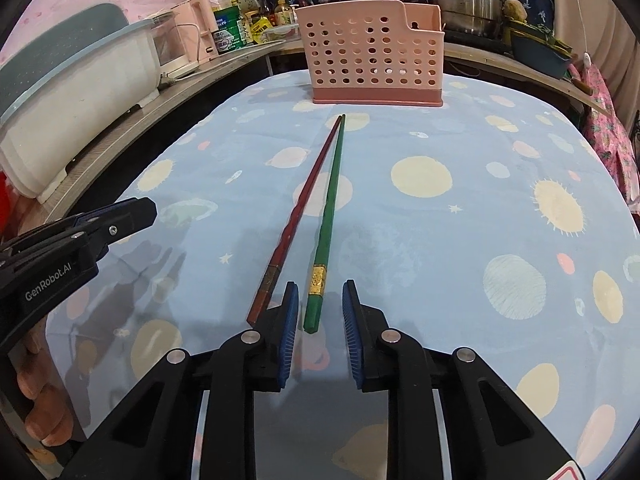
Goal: Organize utensils
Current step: 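Grasp the green chopstick with the right tool, then grasp the dark red chopstick with the left tool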
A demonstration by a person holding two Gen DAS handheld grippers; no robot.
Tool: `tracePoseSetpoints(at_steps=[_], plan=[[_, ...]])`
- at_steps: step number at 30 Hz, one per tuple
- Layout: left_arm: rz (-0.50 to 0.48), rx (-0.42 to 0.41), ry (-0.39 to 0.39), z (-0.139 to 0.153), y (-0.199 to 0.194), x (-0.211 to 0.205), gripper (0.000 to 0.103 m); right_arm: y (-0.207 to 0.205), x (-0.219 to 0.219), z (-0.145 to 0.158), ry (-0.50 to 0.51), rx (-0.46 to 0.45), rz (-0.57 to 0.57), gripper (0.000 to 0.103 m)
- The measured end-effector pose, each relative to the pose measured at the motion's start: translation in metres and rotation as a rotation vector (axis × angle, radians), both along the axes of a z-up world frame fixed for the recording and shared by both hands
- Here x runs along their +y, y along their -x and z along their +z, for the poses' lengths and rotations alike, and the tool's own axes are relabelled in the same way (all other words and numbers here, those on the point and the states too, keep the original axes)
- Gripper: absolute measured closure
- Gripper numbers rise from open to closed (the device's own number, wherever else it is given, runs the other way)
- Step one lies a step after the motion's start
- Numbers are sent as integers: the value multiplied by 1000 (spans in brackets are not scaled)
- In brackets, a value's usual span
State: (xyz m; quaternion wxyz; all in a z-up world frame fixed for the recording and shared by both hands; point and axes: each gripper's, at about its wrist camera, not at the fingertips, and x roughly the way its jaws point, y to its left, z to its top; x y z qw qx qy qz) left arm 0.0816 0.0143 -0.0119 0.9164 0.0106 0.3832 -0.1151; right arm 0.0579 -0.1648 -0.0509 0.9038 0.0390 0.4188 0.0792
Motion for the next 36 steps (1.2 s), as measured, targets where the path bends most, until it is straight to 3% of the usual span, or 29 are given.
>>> tracePoseSetpoints(at_steps=[3,7,11,16,19,36], plan=[[-5,1,-4,-1,1,-3,90,-5,4,-3,11,9,5,82],[-10,0,-8,-1,1,-4,81,-6,-2,-7,11,26,-18,96],[-21,-2,-7,-1,2,-9,64,-3,-17,-7,-3,25,-52,96],[-52,14,-7,-5,2,-22,63,3,-38,-8,-13,25,-98,96],[-70,18,-6,-6,3,-32,53,7,-50,-8,-17,24,-124,96],[-112,87,-56,-36,-1,-71,51,26,-78,-9,-37,18,-174,96]])
